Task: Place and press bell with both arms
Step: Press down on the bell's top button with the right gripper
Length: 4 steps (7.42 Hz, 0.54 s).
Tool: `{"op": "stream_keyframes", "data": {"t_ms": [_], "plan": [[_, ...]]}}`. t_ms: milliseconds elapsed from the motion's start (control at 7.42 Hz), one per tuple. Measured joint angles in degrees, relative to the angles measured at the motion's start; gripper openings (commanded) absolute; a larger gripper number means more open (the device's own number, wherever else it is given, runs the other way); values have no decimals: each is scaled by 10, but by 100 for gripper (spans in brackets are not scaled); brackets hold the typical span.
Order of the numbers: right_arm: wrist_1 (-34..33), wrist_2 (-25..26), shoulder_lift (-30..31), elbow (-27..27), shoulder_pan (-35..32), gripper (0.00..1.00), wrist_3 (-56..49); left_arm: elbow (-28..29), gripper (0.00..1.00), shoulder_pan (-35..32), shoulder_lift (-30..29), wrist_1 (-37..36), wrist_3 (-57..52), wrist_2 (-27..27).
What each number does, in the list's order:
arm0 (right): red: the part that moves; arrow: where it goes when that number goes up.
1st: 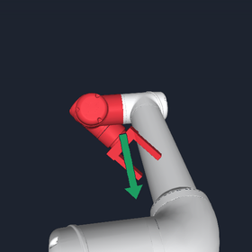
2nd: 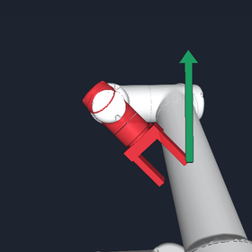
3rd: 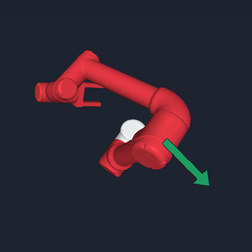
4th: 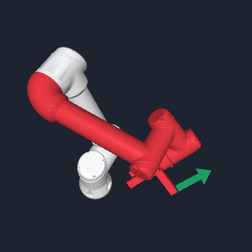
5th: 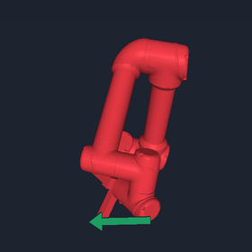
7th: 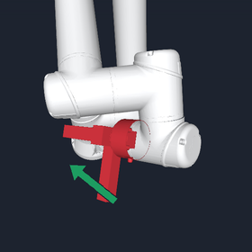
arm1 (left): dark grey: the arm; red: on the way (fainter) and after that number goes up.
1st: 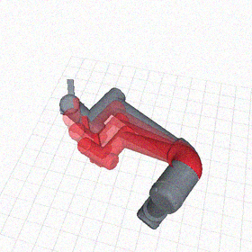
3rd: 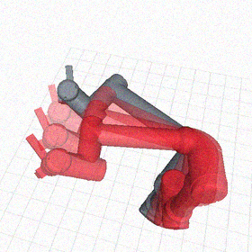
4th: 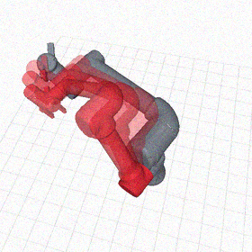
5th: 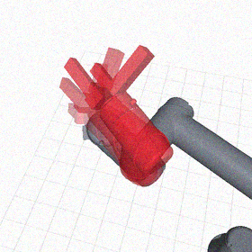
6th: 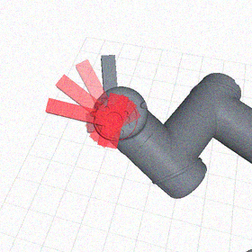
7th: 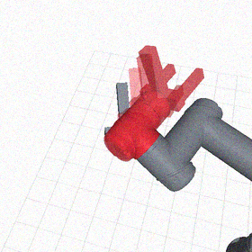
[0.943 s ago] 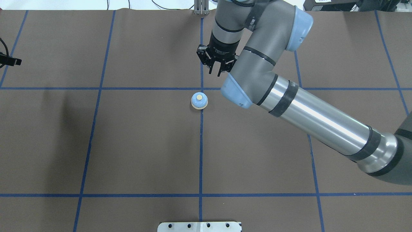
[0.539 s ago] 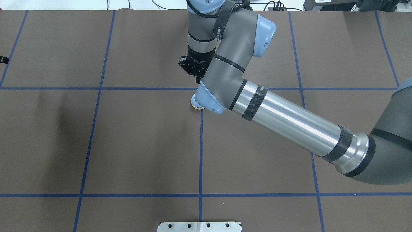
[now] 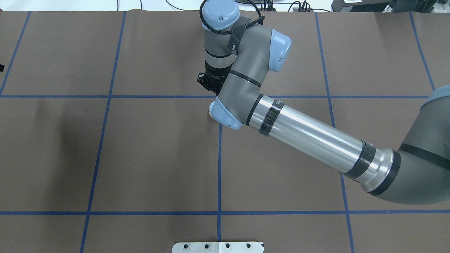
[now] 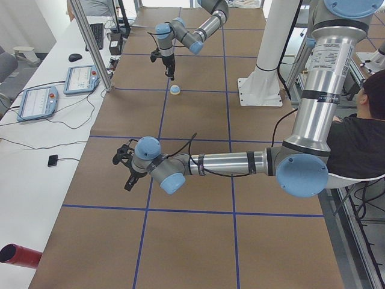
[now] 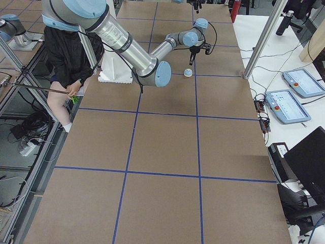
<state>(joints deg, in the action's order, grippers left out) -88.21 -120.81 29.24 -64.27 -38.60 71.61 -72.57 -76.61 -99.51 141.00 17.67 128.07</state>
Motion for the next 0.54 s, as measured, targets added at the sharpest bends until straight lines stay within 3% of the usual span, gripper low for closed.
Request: {"op": "stream_keyframes", "data": {"t_ms": [539], "plan": [[22,1,2,13,8,0,0,-1,100,0,2,0,0,-1]]}}
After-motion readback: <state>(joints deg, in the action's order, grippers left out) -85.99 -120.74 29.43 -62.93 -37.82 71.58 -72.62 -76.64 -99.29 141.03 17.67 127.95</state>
